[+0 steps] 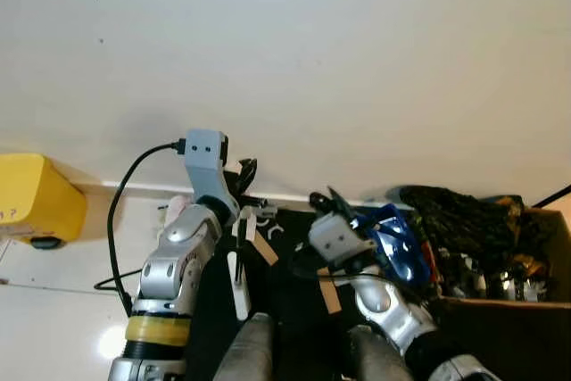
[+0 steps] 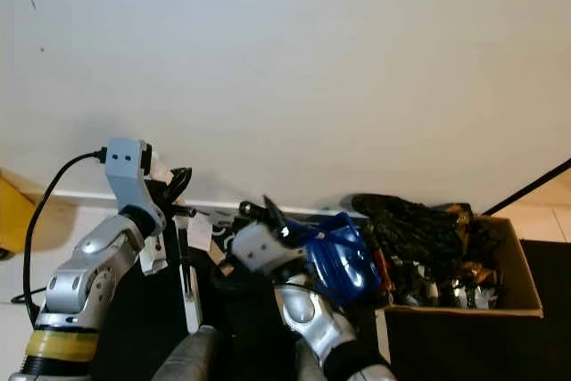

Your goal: Sweep floor

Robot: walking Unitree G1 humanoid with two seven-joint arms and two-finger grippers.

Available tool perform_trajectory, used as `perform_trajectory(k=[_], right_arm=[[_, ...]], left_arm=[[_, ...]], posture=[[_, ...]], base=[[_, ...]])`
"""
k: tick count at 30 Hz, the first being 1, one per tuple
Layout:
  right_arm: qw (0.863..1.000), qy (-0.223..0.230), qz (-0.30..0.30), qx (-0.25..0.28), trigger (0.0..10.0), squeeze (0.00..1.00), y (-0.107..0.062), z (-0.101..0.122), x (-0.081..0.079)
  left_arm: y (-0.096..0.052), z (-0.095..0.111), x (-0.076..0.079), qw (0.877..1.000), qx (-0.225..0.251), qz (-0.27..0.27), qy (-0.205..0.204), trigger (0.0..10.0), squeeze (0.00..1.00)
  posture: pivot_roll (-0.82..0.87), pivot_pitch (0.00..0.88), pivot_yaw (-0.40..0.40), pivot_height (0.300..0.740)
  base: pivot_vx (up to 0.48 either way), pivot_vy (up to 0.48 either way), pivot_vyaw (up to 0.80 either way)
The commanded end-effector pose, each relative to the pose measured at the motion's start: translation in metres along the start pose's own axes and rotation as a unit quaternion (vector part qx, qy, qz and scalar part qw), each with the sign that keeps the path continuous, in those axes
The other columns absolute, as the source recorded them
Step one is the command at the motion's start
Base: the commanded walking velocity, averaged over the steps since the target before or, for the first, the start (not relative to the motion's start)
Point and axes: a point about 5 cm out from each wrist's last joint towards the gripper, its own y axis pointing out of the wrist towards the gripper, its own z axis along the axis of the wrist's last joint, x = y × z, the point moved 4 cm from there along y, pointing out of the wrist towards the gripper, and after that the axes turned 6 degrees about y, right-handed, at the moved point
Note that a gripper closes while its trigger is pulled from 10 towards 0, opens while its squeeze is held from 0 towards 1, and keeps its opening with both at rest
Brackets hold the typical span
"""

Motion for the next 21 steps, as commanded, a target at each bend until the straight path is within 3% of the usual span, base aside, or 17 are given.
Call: perform_trajectory(k=[1,7,11,13,16,17,21], right_arm=[[0.994,0.077,-0.053,-0.056,10.0,0.0,-0.012,-0.017,0.002],[0.986,0.094,-0.116,-0.073,10.0,0.0,-0.013,-0.026,0.023],[0.978,0.152,-0.124,-0.074,10.0,0.0,-0.015,-0.027,0.025],[0.977,0.157,-0.124,-0.075,10.0,0.0,-0.015,-0.027,0.026],[0.983,0.148,-0.101,-0.042,10.0,0.0,-0.008,-0.014,0.023],[0.989,0.133,-0.069,-0.013,10.0,0.0,-0.003,-0.002,0.018],[0.993,0.112,-0.036,0.004,10.0,0.0,0.0,0.005,0.012]], left_arm=[[-0.001,0.002,0.004,1.0,0.005,-0.007,-0.001,10.0,0.0],[0.0,0.004,0.006,1.0,0.007,-0.013,-0.001,10.0,0.0],[0.0,0.003,0.007,1.0,0.005,-0.016,-0.001,10.0,0.0],[0.0,0.003,0.007,1.0,0.005,-0.017,-0.001,10.0,0.0],[0.001,0.003,0.009,1.0,0.005,-0.021,0.0,10.0,0.0],[0.002,0.003,0.01,1.0,0.004,-0.024,0.0,10.0,0.0],[0.003,0.003,0.011,1.0,0.004,-0.025,0.0,10.0,0.0]], posture=[[0.2,0.209,0.005,0.74],[0.2,0.21,0.008,0.74],[0.2,0.209,0.013,0.74],[0.2,0.209,0.013,0.74],[0.2,0.207,0.016,0.74],[0.19,0.205,0.018,0.74],[0.19,0.203,0.017,0.74]], base=[[0.0,0.0,0.0],[0.0,0.0,0.0],[0.0,0.0,0.0],[0.0,0.0,0.0],[0.0,0.0,0.0],[0.0,0.0,0.0],[0.0,0.0,0.0]])
